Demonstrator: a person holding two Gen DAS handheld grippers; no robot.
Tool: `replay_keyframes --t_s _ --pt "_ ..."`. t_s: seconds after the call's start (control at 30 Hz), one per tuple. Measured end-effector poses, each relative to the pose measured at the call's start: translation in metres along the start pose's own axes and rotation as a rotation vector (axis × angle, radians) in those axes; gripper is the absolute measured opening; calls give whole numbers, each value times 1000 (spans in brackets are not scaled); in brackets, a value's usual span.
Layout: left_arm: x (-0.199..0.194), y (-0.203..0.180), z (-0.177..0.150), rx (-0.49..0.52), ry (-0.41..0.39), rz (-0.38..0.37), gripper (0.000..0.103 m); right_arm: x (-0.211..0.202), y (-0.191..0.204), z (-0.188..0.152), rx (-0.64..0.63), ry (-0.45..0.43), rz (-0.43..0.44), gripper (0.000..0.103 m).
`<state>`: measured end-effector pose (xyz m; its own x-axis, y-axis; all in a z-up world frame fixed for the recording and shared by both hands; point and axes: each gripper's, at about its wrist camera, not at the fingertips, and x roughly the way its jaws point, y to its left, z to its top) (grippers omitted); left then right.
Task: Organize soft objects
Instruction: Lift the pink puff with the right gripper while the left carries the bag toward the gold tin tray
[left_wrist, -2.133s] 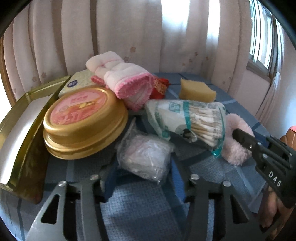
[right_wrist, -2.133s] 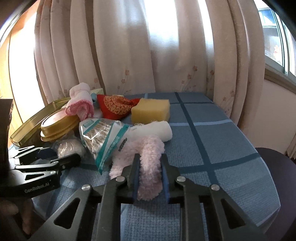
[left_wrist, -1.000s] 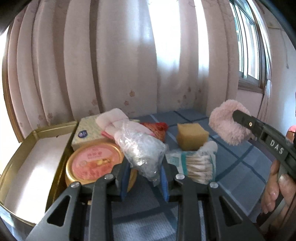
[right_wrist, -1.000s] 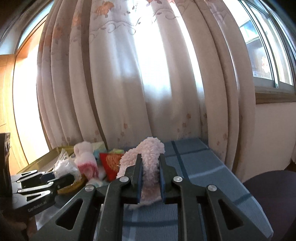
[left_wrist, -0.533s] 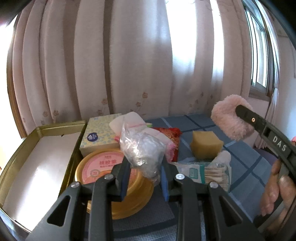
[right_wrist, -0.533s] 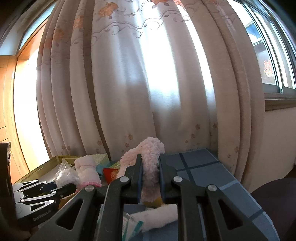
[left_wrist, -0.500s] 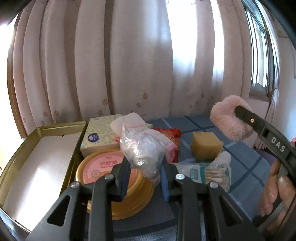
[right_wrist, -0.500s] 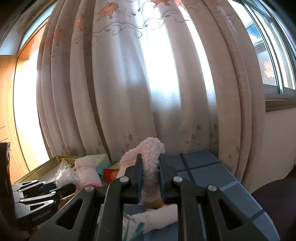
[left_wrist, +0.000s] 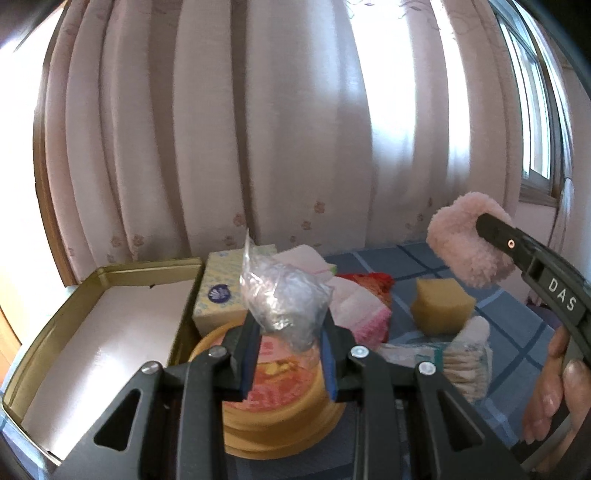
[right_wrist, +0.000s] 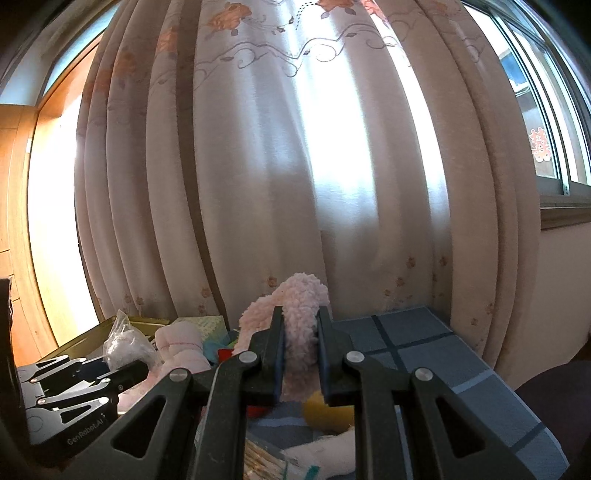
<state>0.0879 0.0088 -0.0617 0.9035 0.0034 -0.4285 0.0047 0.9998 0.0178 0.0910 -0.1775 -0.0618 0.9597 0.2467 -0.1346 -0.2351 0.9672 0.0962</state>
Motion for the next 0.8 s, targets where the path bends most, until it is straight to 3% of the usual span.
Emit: replay_keyframes --t_s 0.8 --pt "0 44 2 -97 -41 128 27 33 46 0 -48 17 16 16"
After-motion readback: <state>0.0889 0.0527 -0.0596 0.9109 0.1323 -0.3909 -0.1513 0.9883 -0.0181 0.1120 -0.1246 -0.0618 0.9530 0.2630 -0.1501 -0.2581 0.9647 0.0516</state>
